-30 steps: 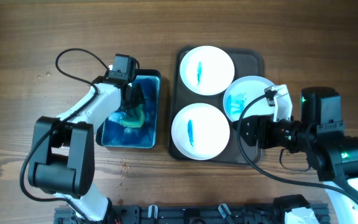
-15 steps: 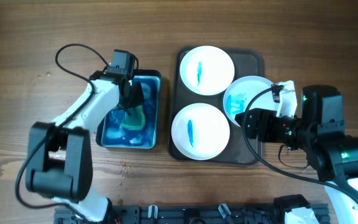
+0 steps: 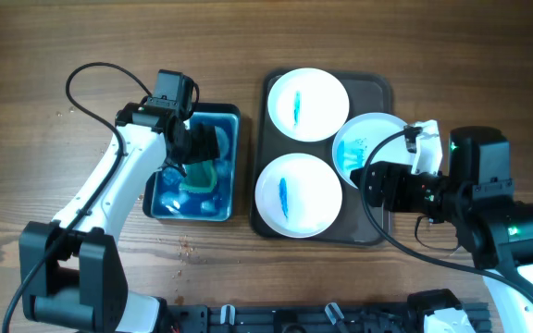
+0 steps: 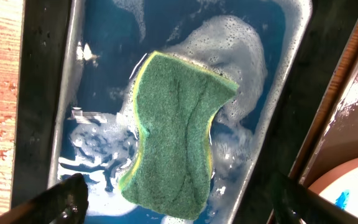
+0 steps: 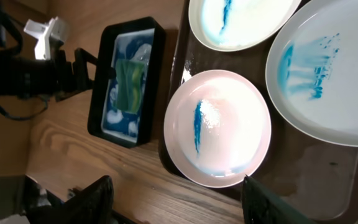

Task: Clean dirty plates on tray and stack at the side
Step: 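Grip the lower-left plate rim with the right gripper and lift it, then scrub the held plate with the sponge in the left gripper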

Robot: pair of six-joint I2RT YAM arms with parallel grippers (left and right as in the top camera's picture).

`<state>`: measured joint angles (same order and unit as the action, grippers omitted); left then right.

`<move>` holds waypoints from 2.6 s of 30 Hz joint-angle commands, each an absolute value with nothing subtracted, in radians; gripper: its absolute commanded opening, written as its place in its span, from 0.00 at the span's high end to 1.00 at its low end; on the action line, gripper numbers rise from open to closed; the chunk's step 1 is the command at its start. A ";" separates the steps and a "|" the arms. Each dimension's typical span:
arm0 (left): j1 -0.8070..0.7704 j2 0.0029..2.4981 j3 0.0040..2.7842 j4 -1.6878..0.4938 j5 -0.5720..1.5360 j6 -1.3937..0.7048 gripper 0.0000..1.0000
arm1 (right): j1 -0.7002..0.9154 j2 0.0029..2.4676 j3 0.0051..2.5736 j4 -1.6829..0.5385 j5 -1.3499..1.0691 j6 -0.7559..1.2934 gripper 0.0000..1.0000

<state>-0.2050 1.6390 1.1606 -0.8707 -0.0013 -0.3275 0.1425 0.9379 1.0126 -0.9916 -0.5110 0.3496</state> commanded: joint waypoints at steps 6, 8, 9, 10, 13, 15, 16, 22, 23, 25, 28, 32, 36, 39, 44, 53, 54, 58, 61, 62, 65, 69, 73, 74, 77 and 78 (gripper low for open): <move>-0.208 1.648 1.071 -0.788 0.010 -0.374 0.28 | 0.145 0.958 1.019 -1.038 -0.485 0.235 0.34; -0.208 1.665 1.032 -0.741 0.010 -0.374 0.31 | 0.145 0.971 1.019 -1.052 -0.481 0.231 0.33; -0.208 1.677 1.007 -0.715 0.012 -0.374 0.34 | 0.145 0.984 1.019 -1.065 -0.477 0.226 0.33; -0.208 1.689 0.986 -0.691 0.015 -0.374 0.35 | 0.145 0.993 1.019 -1.074 -0.478 0.210 0.33; -0.208 1.719 0.937 -0.635 0.026 -0.374 0.44 | 0.145 1.021 1.019 -1.100 -0.478 0.182 0.34; -0.208 1.742 0.925 -0.607 0.021 -0.370 0.75 | 0.145 1.041 1.019 -1.111 -0.477 0.179 0.34; -0.208 1.747 0.925 -0.602 0.021 -0.370 0.89 | 0.145 1.047 1.019 -1.112 -0.477 0.178 0.35; -0.207 1.740 0.951 -0.605 0.014 -0.370 0.96 | 0.145 1.097 0.976 -1.110 -0.397 0.204 0.47; -0.207 1.737 0.964 -0.619 0.014 -0.370 0.96 | 0.145 1.107 0.954 -1.103 -0.371 0.228 0.49; -0.207 1.718 1.005 -0.660 0.014 -0.371 0.96 | 0.147 1.142 0.881 -1.056 -0.367 0.239 0.51; -0.207 1.682 1.055 -0.722 0.014 -0.370 0.96 | 0.179 1.195 0.817 -0.966 -0.384 0.239 0.51; -0.207 1.628 1.115 -0.804 0.019 -0.370 0.96 | 0.260 1.288 0.779 -0.845 -0.366 0.265 0.52; -0.207 1.562 1.138 -0.859 0.062 -0.369 0.96 | 0.340 1.417 0.780 -0.746 -0.199 0.378 0.53; -0.207 1.508 1.138 -0.884 0.113 -0.369 0.96 | 0.366 1.507 0.780 -0.667 -0.147 0.398 0.60; -0.207 1.437 1.138 -0.920 0.239 -0.369 0.96 | 0.367 1.608 0.780 -0.597 -0.075 0.444 0.75; -0.312 1.450 1.137 -0.929 0.333 -0.379 0.96 | 0.367 1.633 0.780 -0.539 -0.040 0.547 0.96; -0.345 1.460 1.134 -0.918 0.334 -0.405 0.96 | 0.367 1.633 0.780 -0.540 -0.041 0.574 0.96; -0.477 1.517 1.115 -0.820 0.334 -0.496 0.96 | 0.367 1.633 0.780 -0.543 -0.040 0.605 0.96; -0.558 1.581 1.107 -0.757 0.333 -0.549 0.96 | 0.367 1.633 0.780 -0.553 -0.040 0.611 0.96; -0.583 1.608 1.107 -0.741 0.333 -0.569 0.96 | 0.367 1.633 0.780 -0.558 -0.040 0.614 0.95; -0.648 1.714 1.106 -0.678 0.333 -0.648 0.96 | 0.367 1.633 0.780 -0.565 -0.040 0.628 0.96; -0.692 1.835 1.107 -0.591 0.333 -0.706 0.96 | 0.367 1.633 0.780 -0.566 -0.041 0.628 0.96; -0.702 1.908 1.107 -0.558 0.254 -0.704 0.96 | 0.367 1.633 0.780 -0.567 -0.045 0.628 0.96; -0.699 1.916 1.107 -0.568 0.194 -0.704 0.96 | 0.367 1.633 0.780 -0.568 -0.045 0.628 0.95; -0.687 1.920 1.107 -0.627 -0.063 -0.704 0.96 | 0.367 1.633 0.780 -0.569 -0.045 0.628 0.96; -0.682 1.918 1.108 -0.652 -0.141 -0.694 0.96 | 0.367 1.633 0.780 -0.569 -0.045 0.628 0.96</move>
<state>-0.7036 1.8832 1.1198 -0.5903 0.2497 -0.6796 0.3691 1.6047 0.7891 -0.5533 -0.1280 0.6022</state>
